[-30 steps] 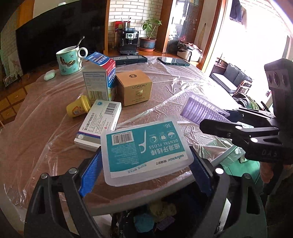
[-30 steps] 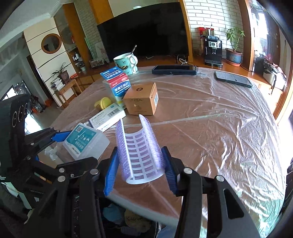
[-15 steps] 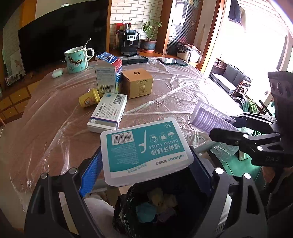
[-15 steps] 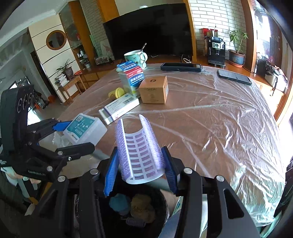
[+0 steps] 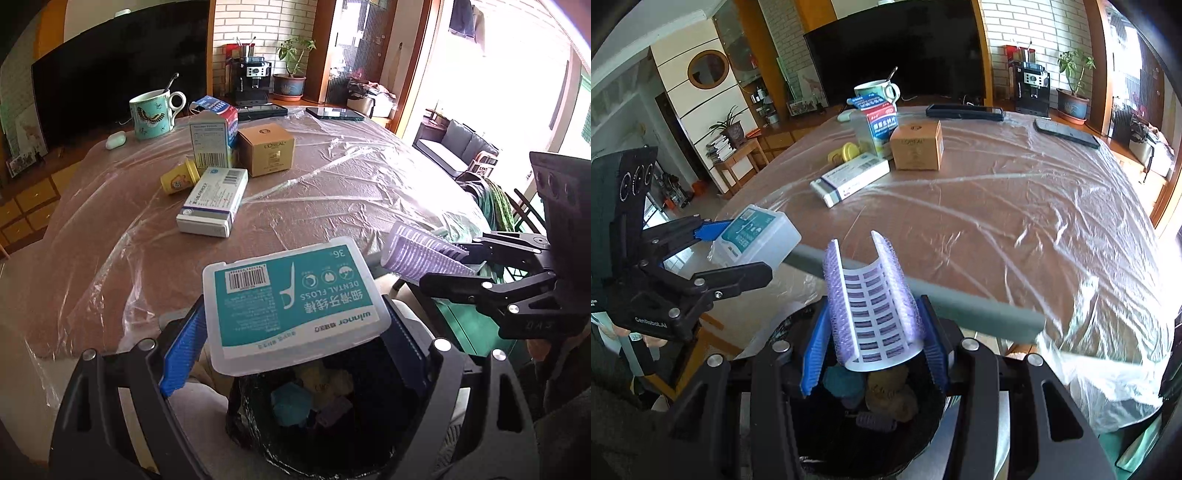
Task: Collect trash
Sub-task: 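Carry the floss case with the left tool while the right tool carries the purple roller over the bin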
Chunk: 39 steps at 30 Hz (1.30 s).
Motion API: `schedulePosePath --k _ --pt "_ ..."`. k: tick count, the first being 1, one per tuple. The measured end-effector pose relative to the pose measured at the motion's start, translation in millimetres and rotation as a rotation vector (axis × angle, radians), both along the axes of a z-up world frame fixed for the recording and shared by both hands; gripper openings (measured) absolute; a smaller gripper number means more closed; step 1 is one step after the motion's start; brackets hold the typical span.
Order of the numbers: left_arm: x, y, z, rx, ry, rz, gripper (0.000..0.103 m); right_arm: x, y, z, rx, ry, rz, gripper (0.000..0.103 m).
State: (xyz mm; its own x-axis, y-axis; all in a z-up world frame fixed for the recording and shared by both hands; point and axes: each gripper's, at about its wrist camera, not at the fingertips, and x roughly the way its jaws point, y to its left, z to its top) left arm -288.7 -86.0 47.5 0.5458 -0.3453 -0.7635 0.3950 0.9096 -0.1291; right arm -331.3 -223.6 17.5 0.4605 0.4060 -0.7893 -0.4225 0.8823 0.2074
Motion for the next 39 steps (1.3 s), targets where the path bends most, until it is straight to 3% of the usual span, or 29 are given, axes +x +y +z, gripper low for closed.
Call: schedulePosePath --k 21,39 --pt "-36.1 -7.6 -25.6 0.044 0.05 -0.039 0.089 -26.1 11.1 -26.3 -0.015 0.066 0.047 0.046" --pt "-39.1 -19.6 -72.3 0.11 0.155 -0.082 0.089 -35.0 5.7 -70.3 -0.056 0.177 0.038 0.046"
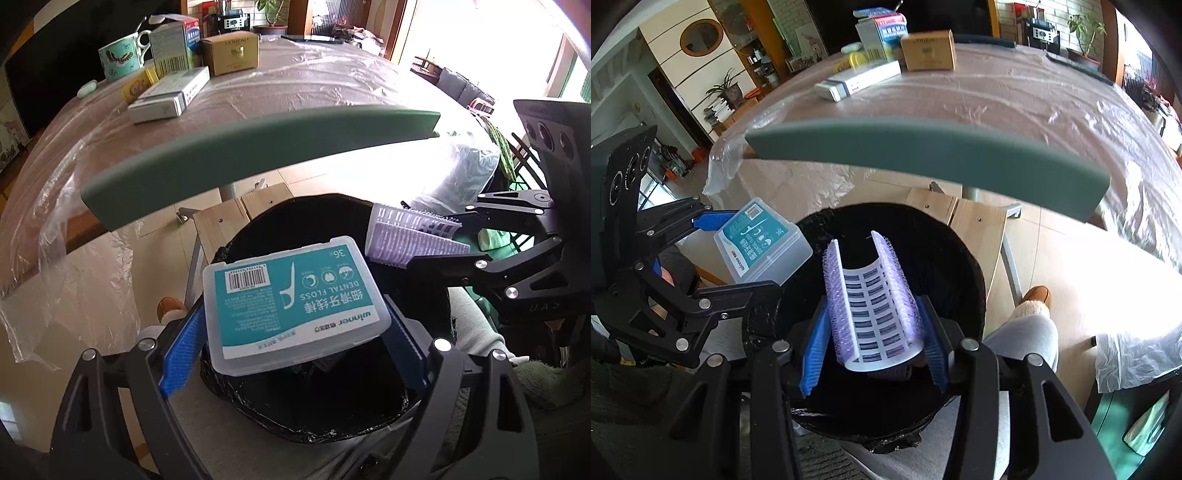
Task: Collect trash
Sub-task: 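Carry the floss case with the left tool while the right tool carries the purple roller over the bin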
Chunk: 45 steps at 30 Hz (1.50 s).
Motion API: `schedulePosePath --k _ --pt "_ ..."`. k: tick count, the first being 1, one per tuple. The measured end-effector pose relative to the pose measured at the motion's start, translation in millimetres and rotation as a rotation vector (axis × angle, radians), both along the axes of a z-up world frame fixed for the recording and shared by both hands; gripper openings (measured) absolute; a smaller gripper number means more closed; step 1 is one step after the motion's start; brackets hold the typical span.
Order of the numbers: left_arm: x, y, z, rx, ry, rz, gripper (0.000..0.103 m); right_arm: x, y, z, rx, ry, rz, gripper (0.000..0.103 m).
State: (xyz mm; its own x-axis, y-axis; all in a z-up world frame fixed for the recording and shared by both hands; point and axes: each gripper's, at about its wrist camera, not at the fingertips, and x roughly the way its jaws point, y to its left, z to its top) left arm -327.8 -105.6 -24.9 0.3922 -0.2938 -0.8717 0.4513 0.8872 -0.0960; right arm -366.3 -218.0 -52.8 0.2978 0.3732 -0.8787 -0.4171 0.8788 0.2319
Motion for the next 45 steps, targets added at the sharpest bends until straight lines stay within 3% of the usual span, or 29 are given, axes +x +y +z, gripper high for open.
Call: schedulePosePath --k 14,45 --pt "1.6 -2.6 -29.6 0.05 0.053 0.005 0.089 -0.3 -1.5 -24.6 -0.03 0.058 -0.001 0.046" --pt "11.5 -10.1 -54.8 0.171 0.089 -0.026 0.089 5.4 7.2 -57.6 -0.132 0.104 0.006 0.046"
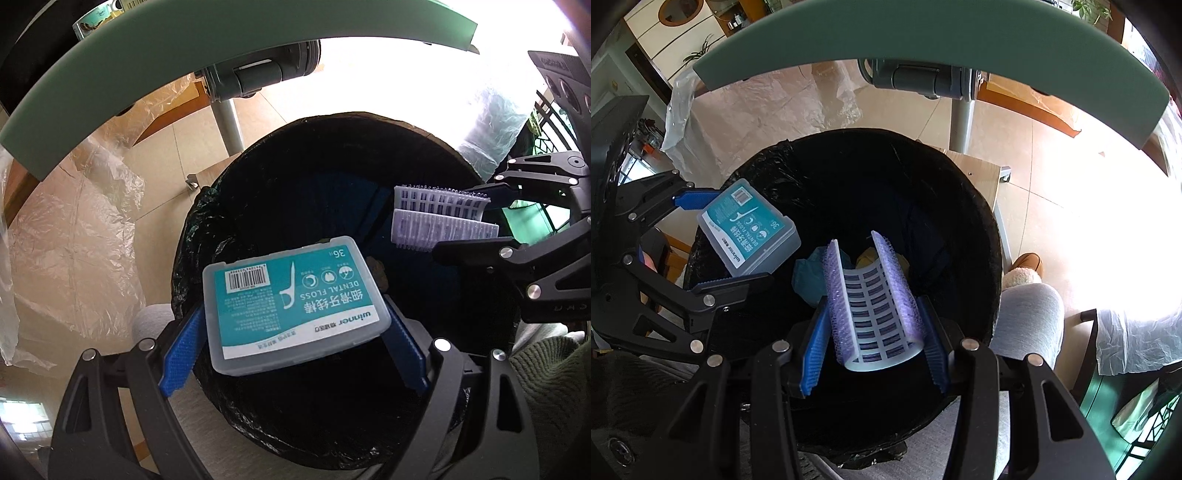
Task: Collect trash
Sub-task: 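Carry the floss case with the left tool while the right tool carries the purple roller over the bin, then open the left tool over the bin while the right tool releases the purple roller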
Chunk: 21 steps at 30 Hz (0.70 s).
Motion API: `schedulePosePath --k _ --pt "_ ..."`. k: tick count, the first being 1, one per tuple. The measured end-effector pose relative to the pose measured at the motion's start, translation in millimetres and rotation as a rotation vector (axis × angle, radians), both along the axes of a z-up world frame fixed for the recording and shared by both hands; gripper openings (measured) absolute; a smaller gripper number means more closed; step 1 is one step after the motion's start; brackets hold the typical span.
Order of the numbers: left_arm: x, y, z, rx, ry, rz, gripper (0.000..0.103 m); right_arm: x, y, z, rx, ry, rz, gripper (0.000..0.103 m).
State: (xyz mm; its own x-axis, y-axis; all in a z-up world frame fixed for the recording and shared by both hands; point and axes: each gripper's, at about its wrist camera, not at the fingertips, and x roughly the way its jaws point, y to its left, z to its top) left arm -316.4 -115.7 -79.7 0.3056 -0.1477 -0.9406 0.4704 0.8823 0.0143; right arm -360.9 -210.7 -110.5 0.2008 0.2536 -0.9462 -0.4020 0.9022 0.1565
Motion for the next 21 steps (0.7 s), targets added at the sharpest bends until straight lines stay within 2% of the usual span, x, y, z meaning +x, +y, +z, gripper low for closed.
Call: schedulePosePath --k 16,21 --pt "2.4 -2.0 -8.9 0.032 0.0 -0.016 0.089 -0.7 4.5 -8.4 -0.021 0.015 0.001 0.046" --pt "-0.5 -2.0 -3.7 0.012 -0.02 -0.034 0.089 -2.2 4.9 -5.9 -0.018 0.007 0.003 0.048"
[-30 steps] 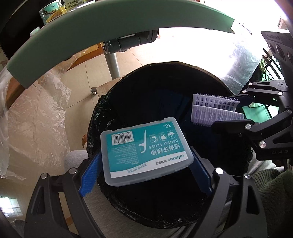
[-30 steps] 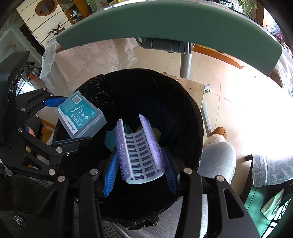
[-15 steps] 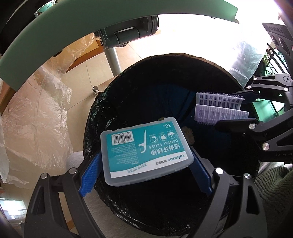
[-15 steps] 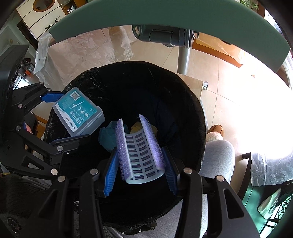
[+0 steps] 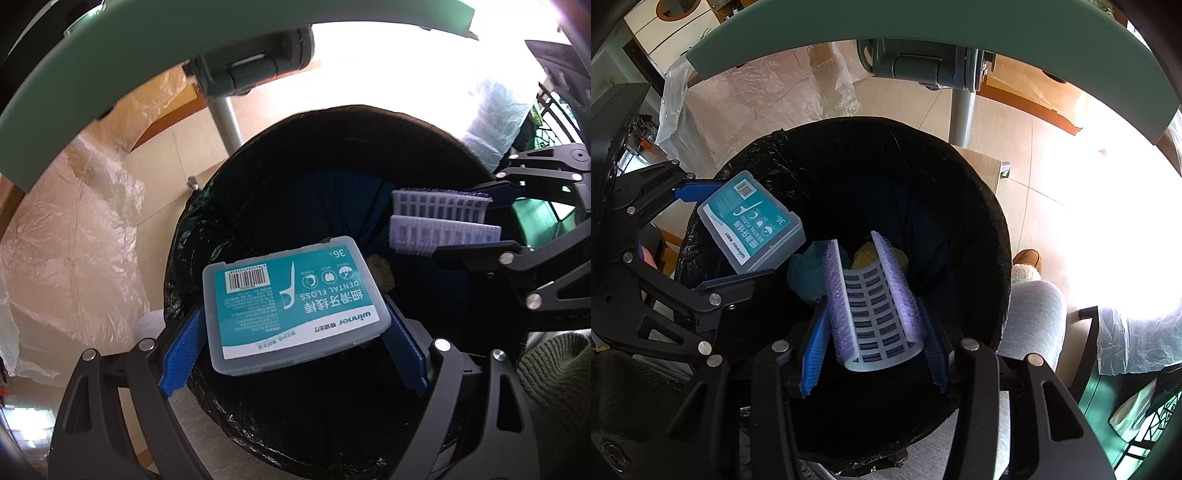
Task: Collect trash
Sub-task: 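Open the left tool over the bin while the right tool releases the purple roller, then grasp the white medicine box with the left tool while the right tool grasps the cardboard box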
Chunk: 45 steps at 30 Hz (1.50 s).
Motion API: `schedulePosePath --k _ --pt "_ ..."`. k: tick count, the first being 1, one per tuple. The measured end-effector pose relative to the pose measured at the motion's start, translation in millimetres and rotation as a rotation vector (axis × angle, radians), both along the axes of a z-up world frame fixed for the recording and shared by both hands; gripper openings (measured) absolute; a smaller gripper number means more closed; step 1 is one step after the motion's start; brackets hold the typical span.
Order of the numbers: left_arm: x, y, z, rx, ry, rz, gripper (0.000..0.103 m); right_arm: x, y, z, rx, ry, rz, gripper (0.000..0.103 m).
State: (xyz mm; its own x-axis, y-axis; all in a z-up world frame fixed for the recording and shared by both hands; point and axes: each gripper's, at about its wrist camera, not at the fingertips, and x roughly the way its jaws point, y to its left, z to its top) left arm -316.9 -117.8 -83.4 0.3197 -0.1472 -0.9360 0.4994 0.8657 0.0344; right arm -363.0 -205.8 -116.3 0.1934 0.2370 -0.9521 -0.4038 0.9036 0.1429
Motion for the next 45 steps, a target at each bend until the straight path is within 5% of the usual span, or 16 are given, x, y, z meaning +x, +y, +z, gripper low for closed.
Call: schedulePosePath --k 1,3,9,13,18,21,30,34,42,45 --pt "-1.0 -0.1 2.7 -0.011 -0.01 -0.01 0.089 -0.8 -0.2 2.2 0.002 -0.008 -0.004 0.048" --pt "-2.9 0.1 8.5 -0.011 -0.041 -0.009 0.089 -1.6 -2.5 7.6 0.018 -0.019 -0.022 0.066" --pt "-6.3 8.8 28.6 0.014 -0.112 0.036 0.09 -6.0 -11.8 42.3 0.034 -0.106 -0.048 0.073" --pt "-13.3 22.9 67.1 -0.068 -0.153 0.062 0.09 -11.3 -15.4 87.5 0.063 -0.214 -0.043 0.076" --pt "-12.6 45.5 141.2 -0.219 -0.335 0.111 0.101 3.1 -14.4 154.7 0.107 -0.416 -0.047 0.095" --pt "13.5 55.2 159.0 -0.216 -0.408 0.171 0.101 35.2 -8.3 172.7 0.105 -0.493 -0.08 0.097" --pt "110.7 50.4 128.6 -0.108 -0.339 0.158 0.101 171.4 32.1 158.6 0.055 -0.442 -0.164 0.097" --pt "131.2 54.5 122.3 -0.129 -0.271 0.149 0.101 214.4 41.0 139.1 0.07 -0.353 -0.192 0.097" --pt "158.4 42.5 110.1 -0.106 -0.23 0.114 0.101 252.4 58.9 115.6 0.032 -0.307 -0.176 0.097" --pt "165.0 40.1 106.3 -0.115 -0.209 0.112 0.092 257.7 62.2 111.3 0.025 -0.301 -0.169 0.095"
